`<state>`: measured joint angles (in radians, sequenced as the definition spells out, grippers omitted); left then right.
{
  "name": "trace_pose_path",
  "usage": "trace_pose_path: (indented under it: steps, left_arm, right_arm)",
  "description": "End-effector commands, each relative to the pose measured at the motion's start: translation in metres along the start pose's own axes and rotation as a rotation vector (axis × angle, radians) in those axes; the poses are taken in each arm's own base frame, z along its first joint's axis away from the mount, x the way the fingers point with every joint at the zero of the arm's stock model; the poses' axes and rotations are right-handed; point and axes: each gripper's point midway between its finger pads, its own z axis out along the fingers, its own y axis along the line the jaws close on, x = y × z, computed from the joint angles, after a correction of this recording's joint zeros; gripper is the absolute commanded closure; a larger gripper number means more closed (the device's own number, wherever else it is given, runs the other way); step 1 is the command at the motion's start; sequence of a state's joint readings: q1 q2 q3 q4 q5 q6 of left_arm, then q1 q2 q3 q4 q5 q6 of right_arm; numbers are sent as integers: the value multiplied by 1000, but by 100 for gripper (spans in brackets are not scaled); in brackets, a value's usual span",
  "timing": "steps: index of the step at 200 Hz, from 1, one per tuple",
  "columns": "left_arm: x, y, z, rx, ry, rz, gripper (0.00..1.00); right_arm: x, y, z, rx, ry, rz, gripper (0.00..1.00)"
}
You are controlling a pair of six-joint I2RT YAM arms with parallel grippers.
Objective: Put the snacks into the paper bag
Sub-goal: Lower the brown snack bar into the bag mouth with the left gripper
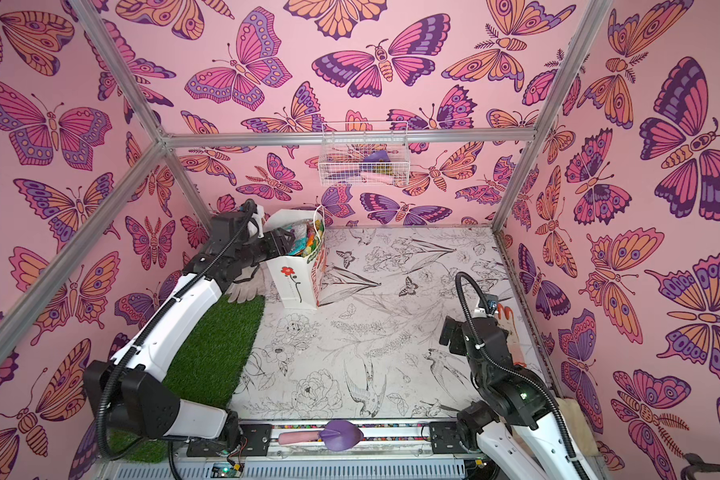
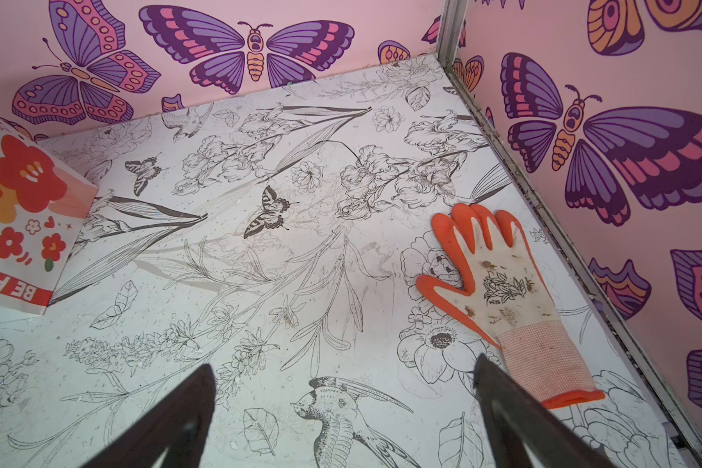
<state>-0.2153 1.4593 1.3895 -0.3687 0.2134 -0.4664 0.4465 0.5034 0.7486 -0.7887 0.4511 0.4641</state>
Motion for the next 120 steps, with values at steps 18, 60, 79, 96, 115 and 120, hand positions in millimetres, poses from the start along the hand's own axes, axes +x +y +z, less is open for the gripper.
trace_pose_path:
  steps: [18, 60, 79, 96, 115, 120]
  left_arm:
    - [6, 3, 14, 12, 67, -43, 31]
    - [3, 12, 34, 29, 108, -84, 31]
    - [-4, 6, 31, 48, 96, -82, 31]
    - [-11, 0, 24, 62, 77, -72, 31]
    - [-20, -11, 11, 94, 49, -57, 30]
    - [-22, -14, 7, 103, 42, -53, 30]
  right_arm:
    - [-1, 0, 1, 1, -6, 1, 1]
    - [-2, 1, 1, -1, -7, 1, 1]
    - [-2, 1, 1, -1, -9, 2, 1]
    - [-2, 1, 1, -2, -10, 3, 1]
    - [-1, 1, 1, -4, -7, 1, 1]
    - [-1, 1, 2, -4, -7, 0, 1]
